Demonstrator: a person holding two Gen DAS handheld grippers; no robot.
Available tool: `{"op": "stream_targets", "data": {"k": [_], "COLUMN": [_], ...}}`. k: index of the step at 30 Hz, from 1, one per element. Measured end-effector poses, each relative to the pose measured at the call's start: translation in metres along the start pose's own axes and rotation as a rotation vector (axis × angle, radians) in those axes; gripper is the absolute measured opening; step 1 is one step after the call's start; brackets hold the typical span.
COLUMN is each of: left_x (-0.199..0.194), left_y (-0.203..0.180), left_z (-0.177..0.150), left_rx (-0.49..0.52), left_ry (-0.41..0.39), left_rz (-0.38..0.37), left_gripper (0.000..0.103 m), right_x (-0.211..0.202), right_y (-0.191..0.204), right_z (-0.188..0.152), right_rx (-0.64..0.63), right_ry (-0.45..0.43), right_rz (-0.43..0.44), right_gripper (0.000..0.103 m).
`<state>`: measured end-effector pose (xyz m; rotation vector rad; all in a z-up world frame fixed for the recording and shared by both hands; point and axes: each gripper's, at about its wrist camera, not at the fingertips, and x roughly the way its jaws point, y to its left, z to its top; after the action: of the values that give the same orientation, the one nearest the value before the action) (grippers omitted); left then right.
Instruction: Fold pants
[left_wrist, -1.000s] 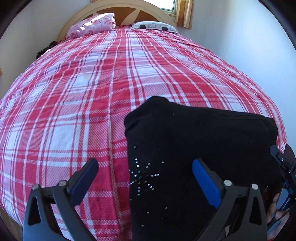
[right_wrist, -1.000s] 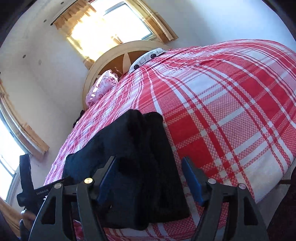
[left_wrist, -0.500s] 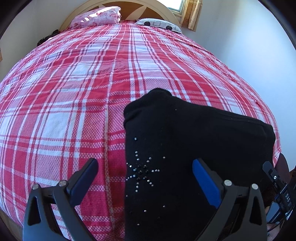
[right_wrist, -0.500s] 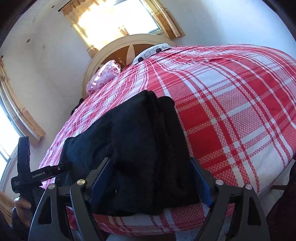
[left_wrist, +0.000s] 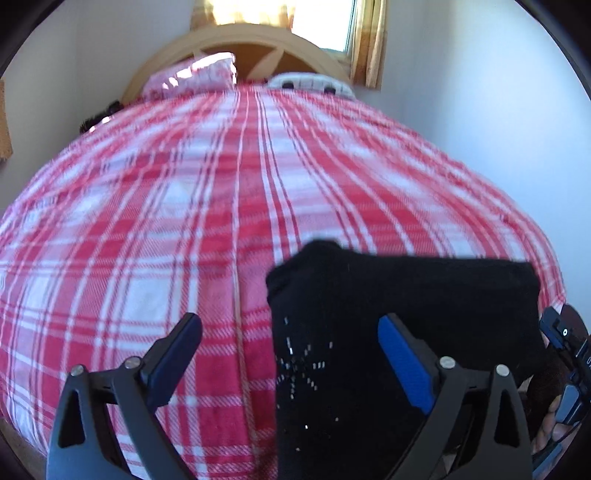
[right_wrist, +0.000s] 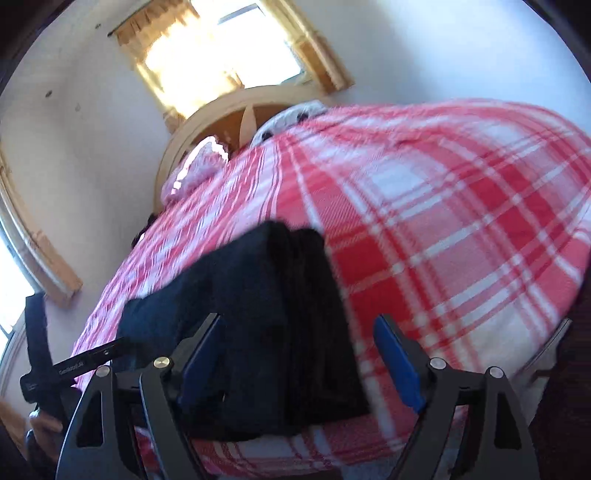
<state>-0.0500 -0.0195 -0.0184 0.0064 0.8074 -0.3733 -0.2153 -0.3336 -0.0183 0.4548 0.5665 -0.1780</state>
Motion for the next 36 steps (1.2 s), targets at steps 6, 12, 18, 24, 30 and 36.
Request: {"op": "stream_targets", "data": {"k": [6, 12, 18, 24, 30, 36], "left_x": [-0.013, 0.006, 0.022, 0.019, -0.013, -0.023], "left_y": [-0.03, -0.07, -0.08, -0.088, -0.082, -0.076], "left_z": [0.018, 0.021, -0.005, -0.027, -0.05, -0.086], "left_rx": [0.147, 0.275, 0.312, 0.346, 0.407, 0.461], "left_ry": [-0.115, -0.113, -0.072, -0.125, -0.214, -0.252], "left_rz": [-0.015, 0.011, 0.095, 0.153, 0.136, 0.12], "left_gripper": [0.095, 0.093, 0.093, 0.093, 0.093, 0.093], "right_x": [-0.019, -0.002, 0.049, 0.068, 0.048, 0.044], "right_y": [0.024, 0.021, 0.031, 0.018, 0.027, 0.106], "right_z": [0.021, 0.039, 0.043, 0.045, 0.057, 0.089], "right_rx": [-0.187, -0.14, -0.18, -0.125, -0.17, -0.392], "right_ry": [-0.065, -0.019, 0.092, 0.109, 0.102, 0.137], "right_rz": [-0.11, -0.028, -0.038, -0.018, -0.032, 0.242], "right_gripper": [0.034, 0.035, 0.031, 0.032, 0.042, 0.057]}}
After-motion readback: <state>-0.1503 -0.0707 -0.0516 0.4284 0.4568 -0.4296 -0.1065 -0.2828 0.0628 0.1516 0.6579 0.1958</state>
